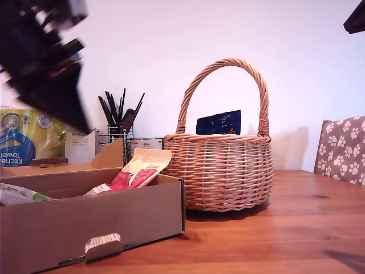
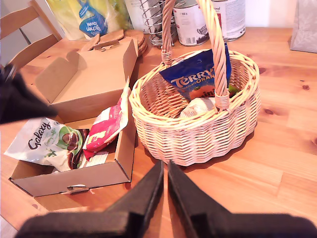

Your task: Move the bags of Easter eggs from the cardboard box on the left into the woven basket on the right side.

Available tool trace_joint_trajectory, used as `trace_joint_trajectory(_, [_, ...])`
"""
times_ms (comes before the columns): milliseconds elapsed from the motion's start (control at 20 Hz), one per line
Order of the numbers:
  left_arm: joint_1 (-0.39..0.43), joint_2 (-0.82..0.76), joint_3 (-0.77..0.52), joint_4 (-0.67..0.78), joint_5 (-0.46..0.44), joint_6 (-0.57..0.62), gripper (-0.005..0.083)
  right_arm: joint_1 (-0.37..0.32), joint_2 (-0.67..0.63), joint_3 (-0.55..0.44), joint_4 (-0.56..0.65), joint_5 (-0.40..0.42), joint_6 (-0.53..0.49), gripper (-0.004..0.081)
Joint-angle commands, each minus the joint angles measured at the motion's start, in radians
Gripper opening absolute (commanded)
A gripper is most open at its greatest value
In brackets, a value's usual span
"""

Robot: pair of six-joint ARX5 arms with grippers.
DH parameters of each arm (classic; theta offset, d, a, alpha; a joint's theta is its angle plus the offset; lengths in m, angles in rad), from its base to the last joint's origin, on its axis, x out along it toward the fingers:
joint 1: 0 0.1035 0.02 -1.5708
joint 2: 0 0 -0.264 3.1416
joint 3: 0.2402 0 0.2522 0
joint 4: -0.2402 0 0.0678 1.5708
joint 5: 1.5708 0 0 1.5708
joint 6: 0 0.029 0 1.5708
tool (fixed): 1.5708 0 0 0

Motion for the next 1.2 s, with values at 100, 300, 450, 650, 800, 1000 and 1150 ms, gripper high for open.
trace_joint_trajectory(100, [0.024, -0.015, -0.003, -0.031, -0.003, -0.017, 0.0119, 0.005, 0.0, -0.014, 0.008, -0.003, -0.002, -0.0013])
trace_joint_trajectory(300, [0.006, -0.012, -0.003, 0.145, 0.005, 0.006, 0.0579, 0.005, 0.0, -0.014, 0.01, -0.003, -0.002, -0.0013])
trace_joint_trajectory(450, [-0.03, 0.022, -0.003, 0.252, -0.018, 0.113, 0.0691, 0.005, 0.0, -0.014, 0.011, -0.003, -0.002, -0.0013])
trace_joint_trajectory(650, [-0.05, 0.132, -0.003, 0.294, 0.01, 0.238, 0.0691, 0.005, 0.0, -0.014, 0.011, -0.003, -0.002, -0.0013])
trace_joint_trajectory(800, [-0.081, 0.244, -0.003, 0.34, 0.004, 0.322, 0.0691, 0.005, 0.0, -0.014, 0.012, -0.003, -0.002, -0.0013])
trace_joint_trajectory(1000, [-0.117, 0.339, -0.003, 0.432, -0.046, 0.328, 0.0691, 0.005, 0.0, -0.014, 0.012, -0.003, -0.002, -0.0013])
trace_joint_trajectory(1150, [-0.155, 0.388, -0.003, 0.48, -0.19, 0.324, 0.0691, 0.005, 0.0, -0.014, 0.011, -0.003, -0.002, -0.0013])
